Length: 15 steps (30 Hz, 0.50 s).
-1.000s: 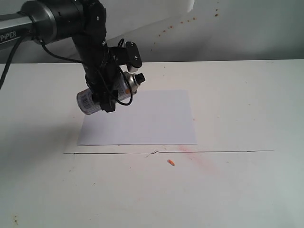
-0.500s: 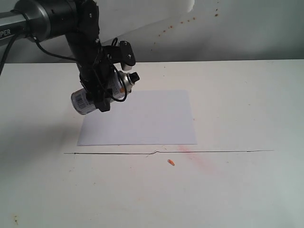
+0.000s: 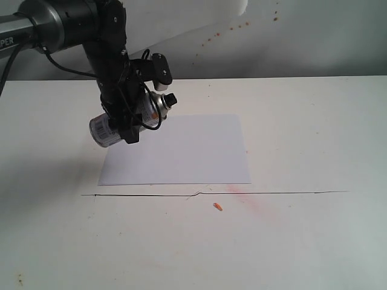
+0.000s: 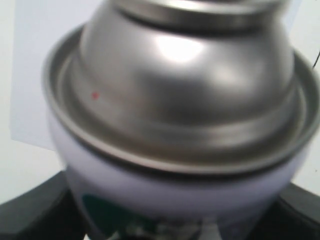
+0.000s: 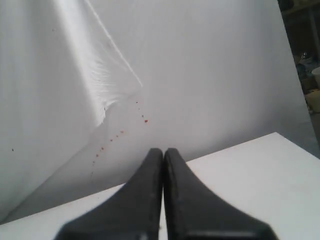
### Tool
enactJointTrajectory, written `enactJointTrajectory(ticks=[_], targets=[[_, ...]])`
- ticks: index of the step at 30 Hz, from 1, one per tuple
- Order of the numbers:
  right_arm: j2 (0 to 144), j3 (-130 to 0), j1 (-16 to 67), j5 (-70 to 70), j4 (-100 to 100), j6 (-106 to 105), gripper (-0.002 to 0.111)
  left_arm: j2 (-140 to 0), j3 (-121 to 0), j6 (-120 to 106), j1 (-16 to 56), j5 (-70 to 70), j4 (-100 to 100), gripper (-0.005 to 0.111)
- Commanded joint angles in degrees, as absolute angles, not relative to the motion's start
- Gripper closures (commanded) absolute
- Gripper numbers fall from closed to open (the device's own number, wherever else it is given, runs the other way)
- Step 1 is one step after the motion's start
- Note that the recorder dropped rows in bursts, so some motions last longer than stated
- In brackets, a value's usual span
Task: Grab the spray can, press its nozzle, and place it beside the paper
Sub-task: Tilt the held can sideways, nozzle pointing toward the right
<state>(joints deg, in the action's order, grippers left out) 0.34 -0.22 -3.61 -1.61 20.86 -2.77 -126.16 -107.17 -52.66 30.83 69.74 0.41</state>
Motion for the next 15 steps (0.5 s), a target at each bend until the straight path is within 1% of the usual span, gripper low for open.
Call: enactJointTrajectory(ticks=[1,3,6,9,13,15], targets=[[0.0,0.0,-4.0,-8.2,21.2,-2.3,0.108,-125.4,-107.9,-52.8,30.8,70.0,0.6,0.107],[0.0,0.0,-4.0,-10.2,21.2,-0.7,0.108,-125.4,-107.9,-54.7,30.8,70.0,0.5,0.107],[0.0,0.0,-3.9,-4.0,21.2,4.2,0.108,-125.4,-107.9,-57.4,30.8,68.8,0.3,0.107],[0.0,-0.4,-3.9,-1.3,21.2,6.4,0.108,-125.4,-107.9,-57.5,30.8,68.0,0.3,0.107],[0.6,-9.5,-3.9,0.4,18.3,5.9,0.108,-125.4,-107.9,-57.5,30.8,67.7,0.3,0.107],[6.6,-15.0,-3.9,2.2,16.4,5.9,0.108,-125.4,-107.9,-57.5,30.8,67.7,0.3,0.107]])
